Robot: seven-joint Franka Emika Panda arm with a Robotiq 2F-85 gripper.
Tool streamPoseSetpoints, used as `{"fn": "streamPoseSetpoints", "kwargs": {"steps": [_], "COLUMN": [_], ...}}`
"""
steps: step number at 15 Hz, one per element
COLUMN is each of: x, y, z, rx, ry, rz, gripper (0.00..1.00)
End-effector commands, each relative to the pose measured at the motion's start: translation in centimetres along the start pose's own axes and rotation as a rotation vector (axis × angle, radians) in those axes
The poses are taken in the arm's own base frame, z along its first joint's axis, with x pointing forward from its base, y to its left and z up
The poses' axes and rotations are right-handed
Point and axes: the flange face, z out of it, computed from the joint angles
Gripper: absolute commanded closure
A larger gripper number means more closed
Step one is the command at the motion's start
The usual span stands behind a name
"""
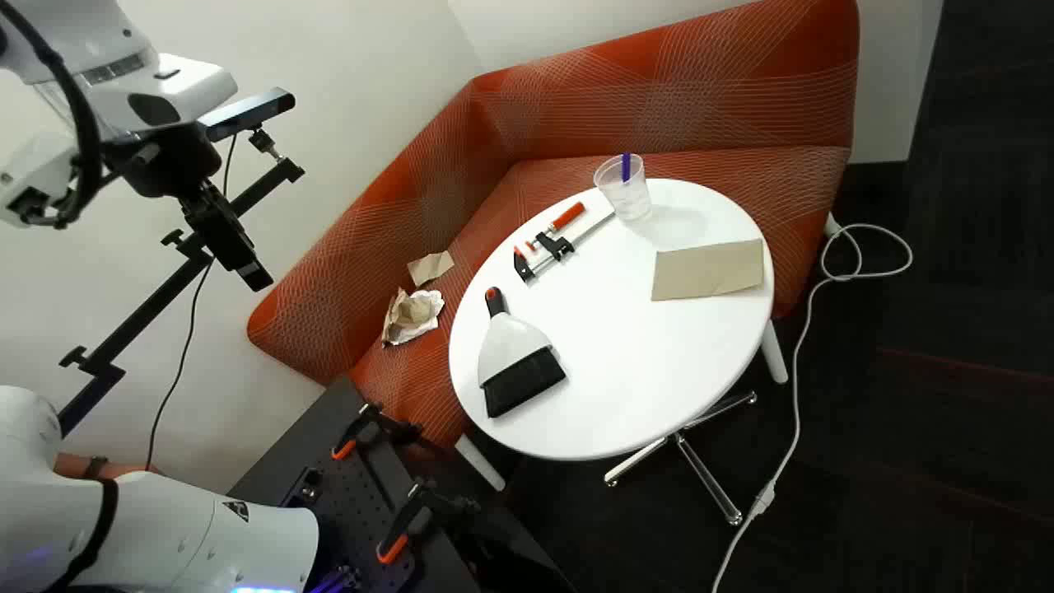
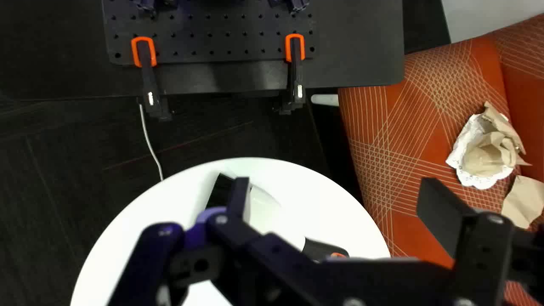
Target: Put the blue marker on the table
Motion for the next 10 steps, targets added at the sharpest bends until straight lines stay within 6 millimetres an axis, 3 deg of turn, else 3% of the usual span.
{"fn": "streamPoseSetpoints", "kwargs": {"steps": [1,6,10], "x": [0.0,0.3,2.9], "y": [0.0,-0.8,-3.5], "z": [0.0,-0.6,-1.6], "rx": [0.000,-0.007,-0.033], "ry": [-0.001,0.043,0.172], "rz": [0.000,-0.002,-0.028], "gripper": [0.00,0.00,0.00]}}
